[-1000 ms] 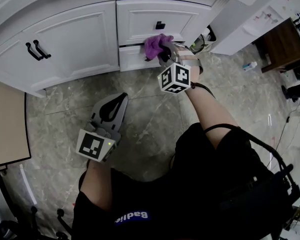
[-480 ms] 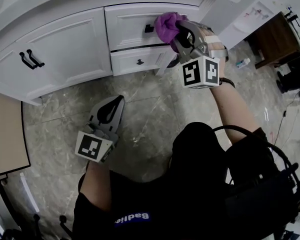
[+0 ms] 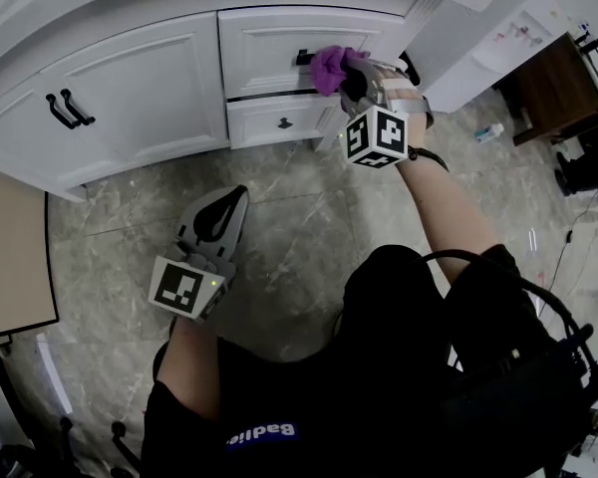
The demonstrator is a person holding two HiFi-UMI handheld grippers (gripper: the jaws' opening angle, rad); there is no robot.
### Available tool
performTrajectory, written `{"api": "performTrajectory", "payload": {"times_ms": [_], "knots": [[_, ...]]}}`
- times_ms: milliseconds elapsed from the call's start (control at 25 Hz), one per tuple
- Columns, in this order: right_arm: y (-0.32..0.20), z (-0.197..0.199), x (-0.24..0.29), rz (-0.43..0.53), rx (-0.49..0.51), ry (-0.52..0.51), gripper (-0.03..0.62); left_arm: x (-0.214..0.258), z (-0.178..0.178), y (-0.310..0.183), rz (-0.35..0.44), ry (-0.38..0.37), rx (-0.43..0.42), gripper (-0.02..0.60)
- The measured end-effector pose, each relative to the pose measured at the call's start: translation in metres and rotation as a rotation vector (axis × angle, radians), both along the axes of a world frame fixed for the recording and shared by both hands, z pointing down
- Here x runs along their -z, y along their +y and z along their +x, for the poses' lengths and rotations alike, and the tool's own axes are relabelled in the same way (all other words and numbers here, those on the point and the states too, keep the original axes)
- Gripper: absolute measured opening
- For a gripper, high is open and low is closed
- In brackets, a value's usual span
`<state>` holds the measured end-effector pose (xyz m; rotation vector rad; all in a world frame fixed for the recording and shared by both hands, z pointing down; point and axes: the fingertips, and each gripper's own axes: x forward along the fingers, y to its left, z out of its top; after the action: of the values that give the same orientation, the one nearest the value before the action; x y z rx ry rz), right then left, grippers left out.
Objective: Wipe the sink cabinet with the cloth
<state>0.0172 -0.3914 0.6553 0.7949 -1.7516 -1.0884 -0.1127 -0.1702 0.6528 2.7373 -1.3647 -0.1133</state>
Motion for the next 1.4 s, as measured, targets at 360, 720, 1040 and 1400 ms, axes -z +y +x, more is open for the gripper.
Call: {"api": "performTrajectory", "payload": {"times_ms": [360,720,1040,1400], "knots": [[0.008,0.008,-0.094,-0.165,-0.008,0.073,0.057,-0.017,0.007,-0.001,-0.048,-0.035,-0.030,0.000],[0.029,0.032,0.007,-0.008,0.027,-0.017,0.057,-0.008,0.013,-0.008,-0.004,-0.008,-0.040,0.000],[0.005,0.049,0.109,0.182,-0.008,-0.048,0.057,-0.010,0.018,-0.007,-0.021,-0.030,-0.038,0.000],[-0.009,0.053,0.010,0.038,-0.063,-0.035,0.057,-0.013,0.013,-0.005,-0.040,-0.058,-0.027,0.000]]}}
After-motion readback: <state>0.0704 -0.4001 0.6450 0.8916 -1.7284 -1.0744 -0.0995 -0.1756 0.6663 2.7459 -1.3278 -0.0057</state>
